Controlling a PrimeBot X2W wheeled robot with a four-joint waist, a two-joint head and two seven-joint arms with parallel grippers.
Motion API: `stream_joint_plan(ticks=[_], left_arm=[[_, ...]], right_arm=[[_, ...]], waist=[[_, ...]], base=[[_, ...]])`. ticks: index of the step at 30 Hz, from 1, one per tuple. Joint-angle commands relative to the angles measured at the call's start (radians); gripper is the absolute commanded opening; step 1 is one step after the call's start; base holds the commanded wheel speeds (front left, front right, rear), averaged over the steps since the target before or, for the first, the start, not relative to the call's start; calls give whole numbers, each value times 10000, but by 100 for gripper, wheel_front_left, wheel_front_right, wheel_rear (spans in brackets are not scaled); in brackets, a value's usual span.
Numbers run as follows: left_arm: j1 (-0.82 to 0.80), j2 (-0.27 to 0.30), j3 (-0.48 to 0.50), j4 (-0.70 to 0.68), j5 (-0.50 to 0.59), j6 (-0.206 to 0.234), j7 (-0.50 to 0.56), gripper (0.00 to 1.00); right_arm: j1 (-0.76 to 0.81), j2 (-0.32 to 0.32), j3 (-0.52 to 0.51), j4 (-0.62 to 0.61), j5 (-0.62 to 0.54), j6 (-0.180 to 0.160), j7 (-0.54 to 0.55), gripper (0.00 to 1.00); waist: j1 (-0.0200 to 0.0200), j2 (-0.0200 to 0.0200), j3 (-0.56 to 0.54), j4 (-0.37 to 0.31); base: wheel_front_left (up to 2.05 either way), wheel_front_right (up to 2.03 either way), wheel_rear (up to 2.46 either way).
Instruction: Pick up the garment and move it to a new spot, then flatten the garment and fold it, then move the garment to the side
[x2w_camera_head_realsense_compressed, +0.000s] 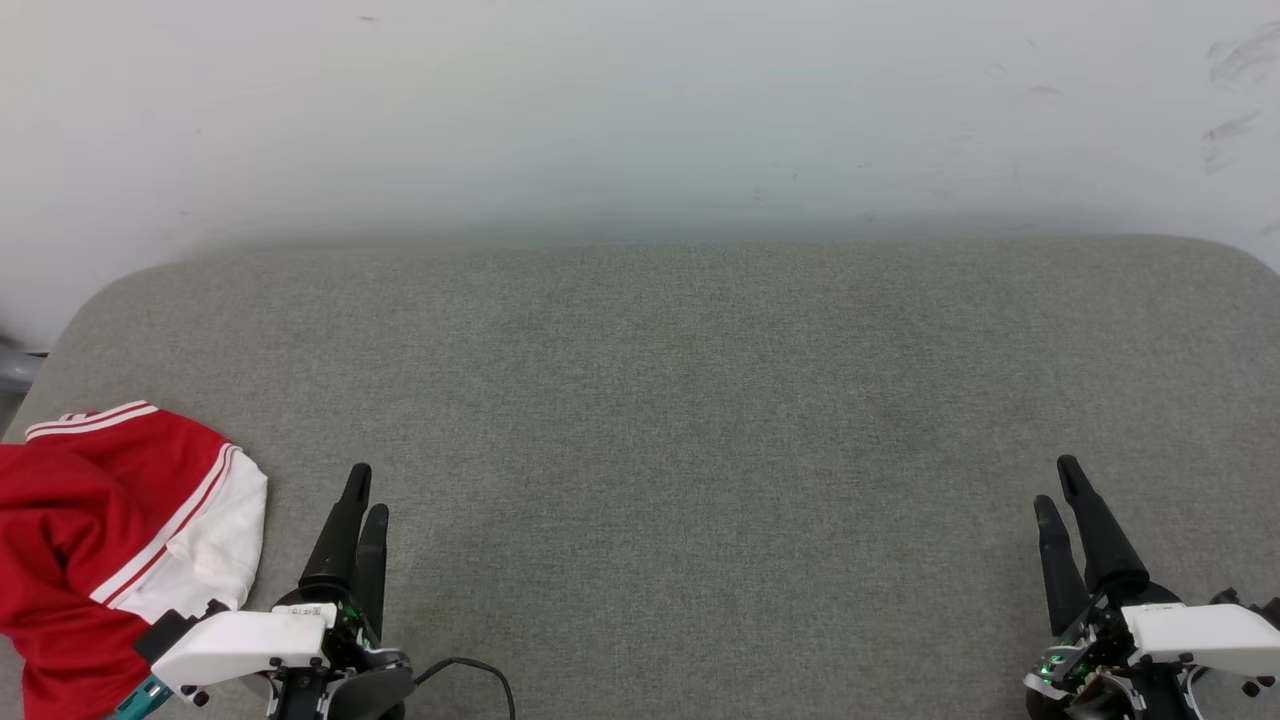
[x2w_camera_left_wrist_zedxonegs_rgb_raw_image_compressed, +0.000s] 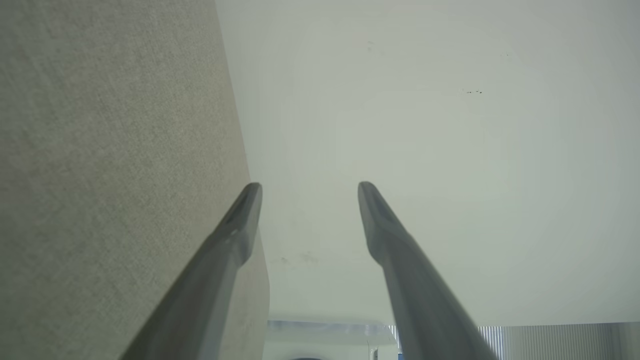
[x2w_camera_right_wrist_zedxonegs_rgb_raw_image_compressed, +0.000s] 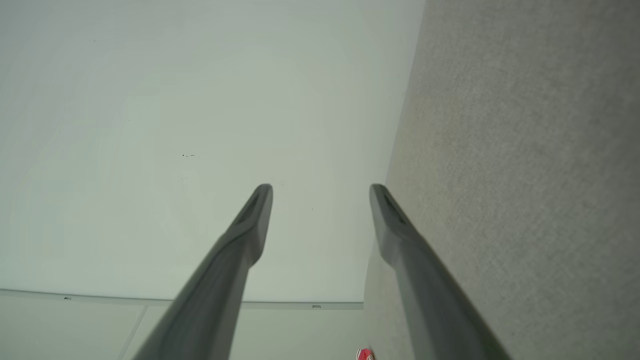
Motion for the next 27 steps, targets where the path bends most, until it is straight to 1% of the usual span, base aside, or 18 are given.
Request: stream_joint_plan(ticks=[1,8,17,22,27], left_arm=[[-138,19,-120,-347,-21,-12,-132,100],[-60,53,-449,-803,191,-14,-435,100],[26,179,-1038,-1368,627,-17,-864,100],[90,247,-1256,-1562,1118,-19,-1058,100],[155,330,-1429,-1616,2160,-21,-1242,100]], right_arm=[[-108,-16,93,-316,-69,0,-132,100],[-33,-51,295,-690,-276,0,-455,100],[87,-124,503,-1084,-887,0,-833,100],[160,-159,500,-1258,-1584,0,-1028,100],[209,-209,473,-1348,-2832,0,-1213,100]], waist=[[0,-1,-3,6],[0,-1,-13,24],[0,-1,-39,57],[0,-1,-53,74],[0,-1,-73,98]], base=[[0,0,0],[0,0,0],[0,0,0],[0,0,0],[0,0,0]])
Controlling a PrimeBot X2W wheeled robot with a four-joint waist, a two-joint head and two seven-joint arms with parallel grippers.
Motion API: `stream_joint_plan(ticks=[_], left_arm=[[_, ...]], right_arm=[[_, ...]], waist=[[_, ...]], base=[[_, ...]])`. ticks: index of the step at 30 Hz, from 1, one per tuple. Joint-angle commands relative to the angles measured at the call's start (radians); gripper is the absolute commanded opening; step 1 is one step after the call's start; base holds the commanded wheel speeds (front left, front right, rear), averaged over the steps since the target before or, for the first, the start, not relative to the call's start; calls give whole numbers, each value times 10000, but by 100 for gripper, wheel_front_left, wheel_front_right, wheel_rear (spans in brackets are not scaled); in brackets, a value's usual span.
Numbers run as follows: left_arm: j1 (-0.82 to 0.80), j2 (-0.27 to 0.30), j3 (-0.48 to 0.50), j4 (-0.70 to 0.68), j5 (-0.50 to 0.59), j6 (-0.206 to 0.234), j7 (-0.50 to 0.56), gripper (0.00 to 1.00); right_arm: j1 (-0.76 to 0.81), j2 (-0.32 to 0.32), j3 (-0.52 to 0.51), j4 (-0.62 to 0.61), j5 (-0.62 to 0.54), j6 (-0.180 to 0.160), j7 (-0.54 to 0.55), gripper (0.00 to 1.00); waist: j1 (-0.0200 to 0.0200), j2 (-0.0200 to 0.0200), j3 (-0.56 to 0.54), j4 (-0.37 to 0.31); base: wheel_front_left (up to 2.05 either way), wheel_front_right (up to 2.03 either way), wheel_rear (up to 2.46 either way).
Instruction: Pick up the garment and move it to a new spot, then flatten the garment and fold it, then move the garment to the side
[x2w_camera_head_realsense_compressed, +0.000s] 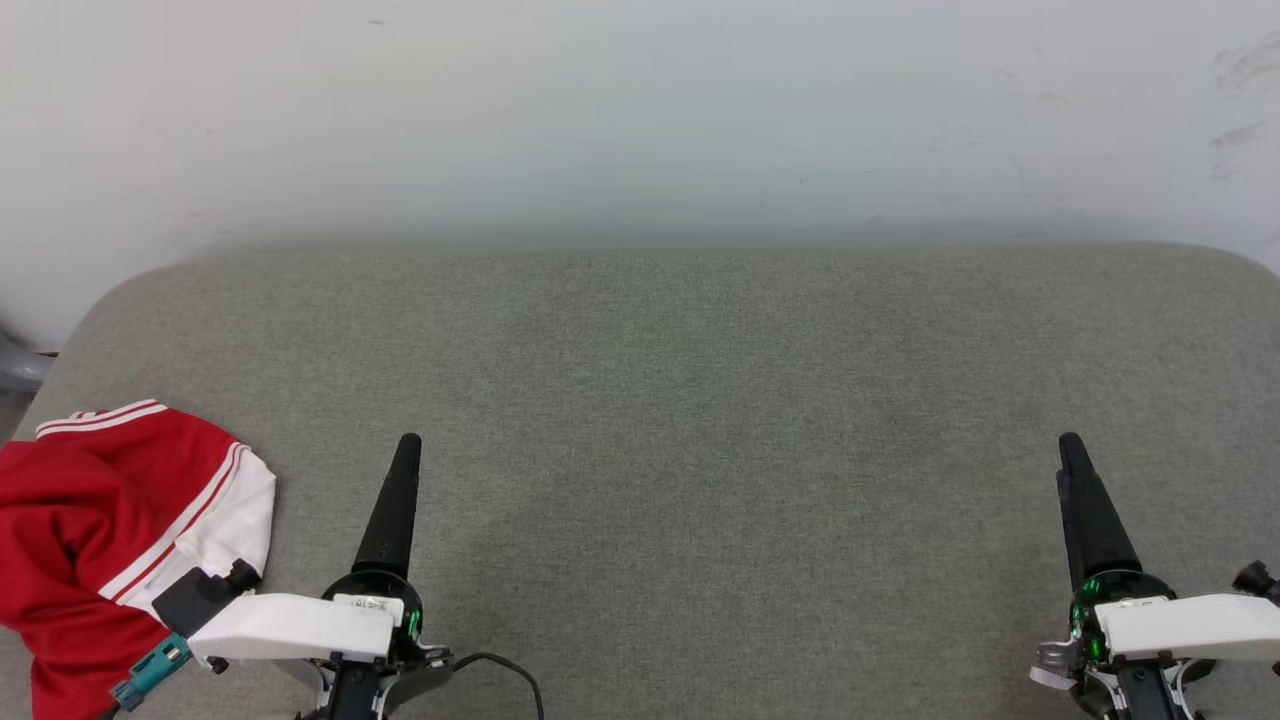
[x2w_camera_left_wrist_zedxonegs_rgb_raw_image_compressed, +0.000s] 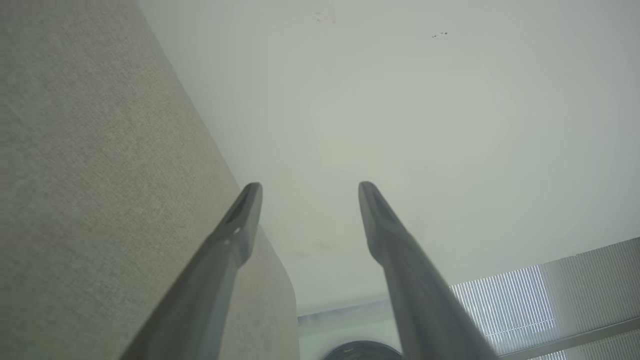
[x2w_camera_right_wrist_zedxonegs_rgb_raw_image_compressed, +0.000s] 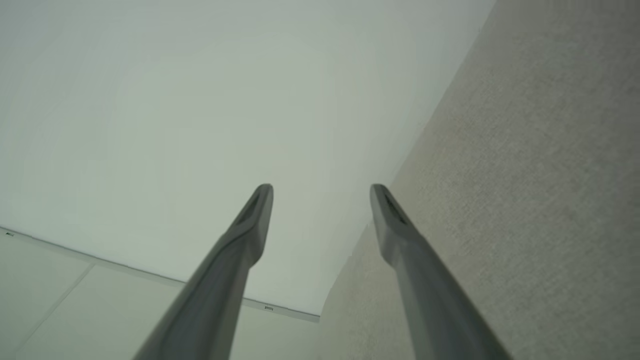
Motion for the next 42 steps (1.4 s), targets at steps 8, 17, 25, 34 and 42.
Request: stream_joint_plan(ticks=[8,17,25,34,42], left_arm=[[18,81,-99,-145,2337,-25,-324,100],[83,-24,26,-282,4792,-28,-603,100],[166,31,31,-308,6802,-30,-840,100],[184,158,-4,-190,8607,-31,-1089,100],[203,269,-48,-13,9849,-31,-1285,100]], right_arm=[[-21,-209,-12,-258,-2824,0,-324,100],[4,-411,216,-416,-5888,1,-504,100],[102,-239,101,-655,-7875,0,-236,100],[183,-72,-179,-869,-9487,0,-50,100],[249,-10,-342,-958,-10585,0,25,100]], waist=[[0,-1,-28,39],[0,-1,-57,58],[0,-1,-75,56],[0,-1,-72,77],[0,-1,-83,102]], base=[[0,0,0],[0,0,0],[0,0,0],[0,0,0],[0,0,0]])
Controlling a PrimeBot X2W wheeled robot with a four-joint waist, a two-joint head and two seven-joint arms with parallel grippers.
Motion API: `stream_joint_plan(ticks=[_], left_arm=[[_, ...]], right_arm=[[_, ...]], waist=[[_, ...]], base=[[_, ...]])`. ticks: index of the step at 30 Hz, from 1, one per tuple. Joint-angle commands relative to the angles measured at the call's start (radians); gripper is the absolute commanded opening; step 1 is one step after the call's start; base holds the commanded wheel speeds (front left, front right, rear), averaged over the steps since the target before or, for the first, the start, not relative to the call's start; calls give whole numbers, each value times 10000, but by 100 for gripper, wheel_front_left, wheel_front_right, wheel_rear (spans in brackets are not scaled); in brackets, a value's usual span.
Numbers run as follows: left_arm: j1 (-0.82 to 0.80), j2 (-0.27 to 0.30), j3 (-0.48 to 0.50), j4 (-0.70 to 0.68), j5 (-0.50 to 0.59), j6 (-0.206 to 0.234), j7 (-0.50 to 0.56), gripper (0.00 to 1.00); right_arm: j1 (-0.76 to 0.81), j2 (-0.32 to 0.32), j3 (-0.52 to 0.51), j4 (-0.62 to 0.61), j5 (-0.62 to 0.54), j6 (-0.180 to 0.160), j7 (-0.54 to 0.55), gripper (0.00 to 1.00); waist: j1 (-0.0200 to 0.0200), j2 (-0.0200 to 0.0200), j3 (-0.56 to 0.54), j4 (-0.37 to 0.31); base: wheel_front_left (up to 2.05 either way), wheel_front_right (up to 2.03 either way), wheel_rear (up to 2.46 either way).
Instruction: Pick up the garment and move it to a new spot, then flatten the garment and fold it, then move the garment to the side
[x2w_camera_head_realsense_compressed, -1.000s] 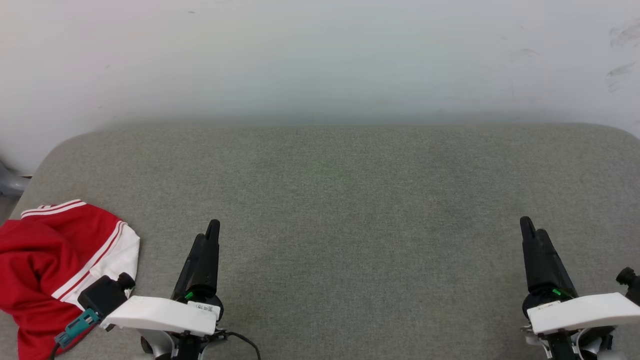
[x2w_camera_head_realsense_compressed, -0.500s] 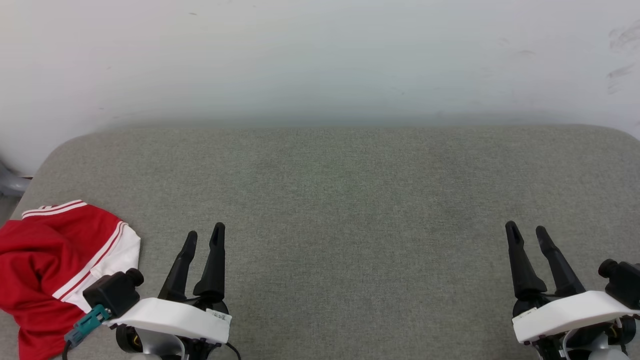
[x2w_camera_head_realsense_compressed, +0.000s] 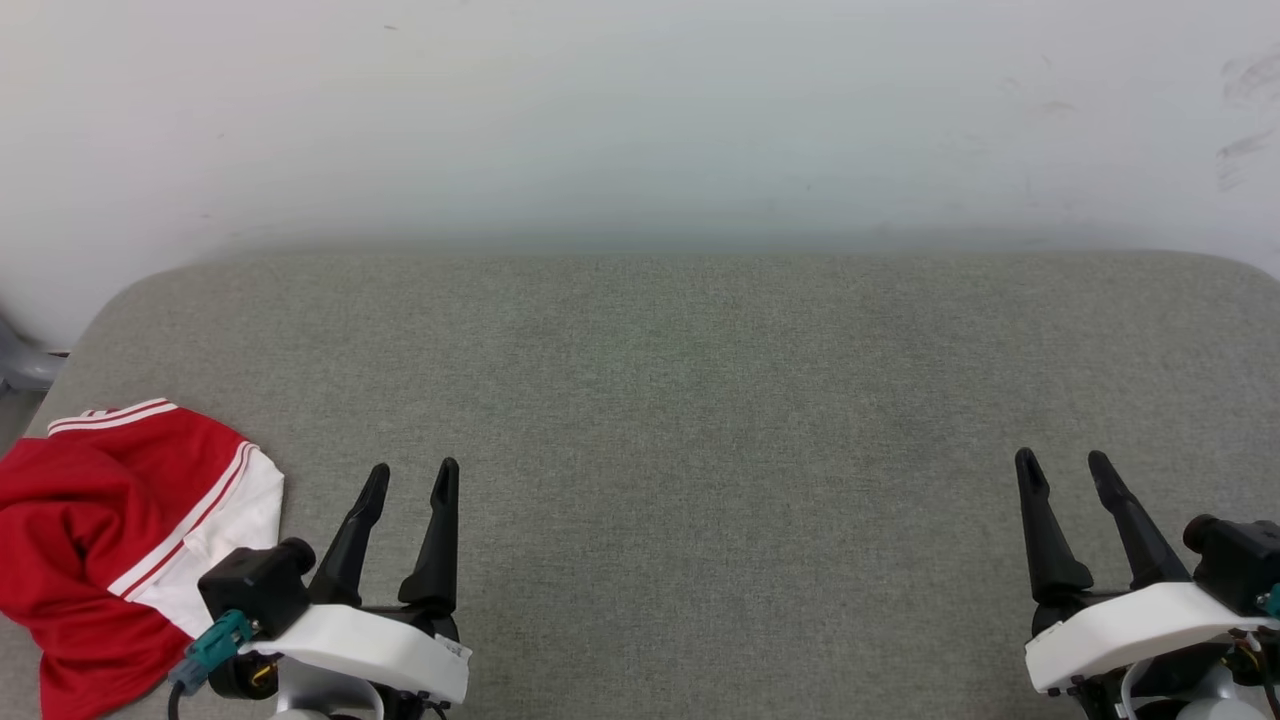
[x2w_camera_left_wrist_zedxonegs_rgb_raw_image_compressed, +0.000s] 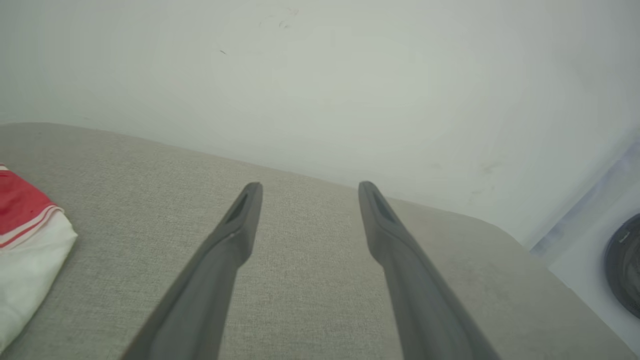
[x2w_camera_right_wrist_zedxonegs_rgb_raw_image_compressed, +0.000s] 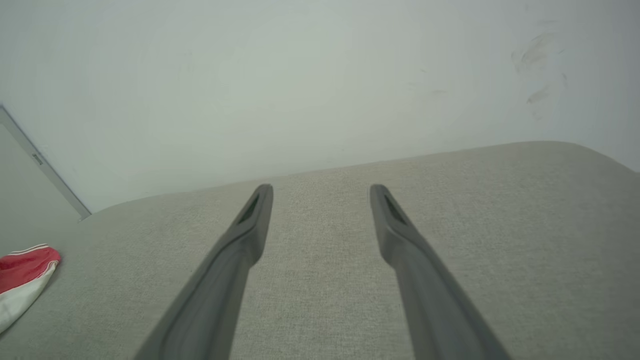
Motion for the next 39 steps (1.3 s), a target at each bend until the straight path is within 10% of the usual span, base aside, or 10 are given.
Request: stream_joint_plan(ticks=[1,39], left_arm=[[-7,75,-25,-31,358,-20,-97,100],[58,-117,575,302,3033,5,-886,100]], right_arm=[[21,22,-54,-138,-331,0,19,100],[342,142,-499,-698,-2577,-1,-156,100]], waist=[[0,0,2,6],[0,0,-19,273]], base=[[0,0,0],[0,0,0]])
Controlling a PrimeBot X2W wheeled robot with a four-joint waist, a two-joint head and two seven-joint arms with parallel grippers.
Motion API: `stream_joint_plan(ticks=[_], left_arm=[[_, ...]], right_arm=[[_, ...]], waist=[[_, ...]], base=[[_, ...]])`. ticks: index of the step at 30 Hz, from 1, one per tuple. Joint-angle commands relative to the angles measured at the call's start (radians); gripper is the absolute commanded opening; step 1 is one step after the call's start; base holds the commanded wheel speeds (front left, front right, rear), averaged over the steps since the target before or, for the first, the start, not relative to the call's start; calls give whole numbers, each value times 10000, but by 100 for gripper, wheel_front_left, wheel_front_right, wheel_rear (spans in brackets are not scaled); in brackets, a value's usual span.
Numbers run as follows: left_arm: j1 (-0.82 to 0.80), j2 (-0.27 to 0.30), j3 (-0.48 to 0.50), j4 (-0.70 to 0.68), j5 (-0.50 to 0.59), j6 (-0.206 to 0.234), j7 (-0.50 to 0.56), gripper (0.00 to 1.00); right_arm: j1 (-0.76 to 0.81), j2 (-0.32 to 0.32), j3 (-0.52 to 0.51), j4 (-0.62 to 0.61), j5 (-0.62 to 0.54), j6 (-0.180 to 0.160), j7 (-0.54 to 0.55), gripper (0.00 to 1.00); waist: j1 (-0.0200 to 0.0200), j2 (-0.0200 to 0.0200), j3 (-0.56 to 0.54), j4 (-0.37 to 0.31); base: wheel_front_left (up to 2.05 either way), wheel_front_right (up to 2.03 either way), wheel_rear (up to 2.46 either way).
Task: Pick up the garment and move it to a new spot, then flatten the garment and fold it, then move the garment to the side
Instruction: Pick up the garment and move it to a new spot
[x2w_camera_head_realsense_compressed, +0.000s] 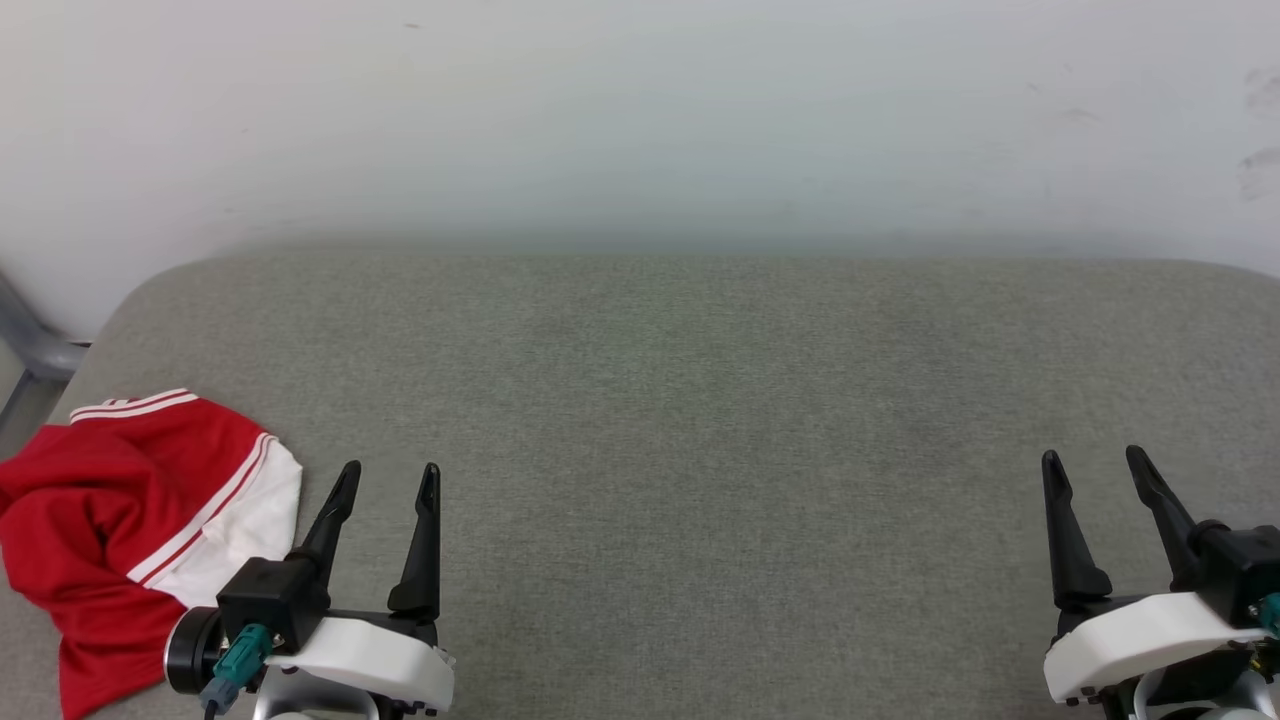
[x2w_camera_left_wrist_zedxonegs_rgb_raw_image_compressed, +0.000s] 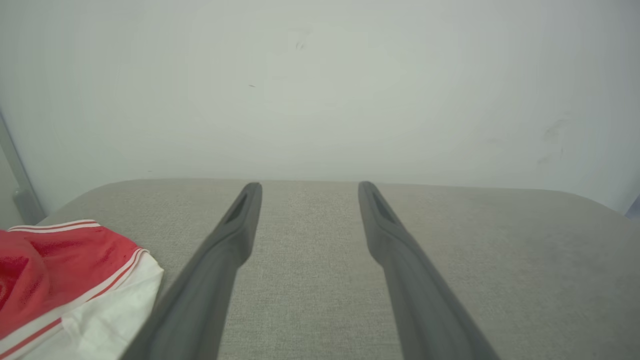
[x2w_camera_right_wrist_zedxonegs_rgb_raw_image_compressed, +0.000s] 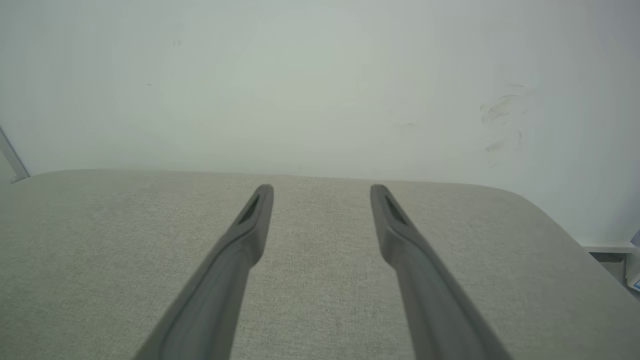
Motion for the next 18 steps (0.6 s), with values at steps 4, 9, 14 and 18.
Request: stream_joint_plan(ticks=[4,9,14,18], left_arm=[[-12,10,154,70,363,-15,-144,100],[-32,37,363,134,575,-19,-207,100],[64,42,627,202,467,-25,-185,100],[166,42,836,219,442,-29,-185,100]], right_arm=[[113,25,84,-121,-418,-3,-69,100],[141,24,190,-221,-725,-3,-72,100],[117,25,284,-231,-679,-3,-48,100],[117,23,361,-226,-577,-3,-55,100]], waist=[[0,-1,16,293],[0,-1,8,815],[0,-1,-22,1478],[0,-1,-46,2030]], base=[[0,0,0],[0,0,0],[0,0,0],[0,0,0]])
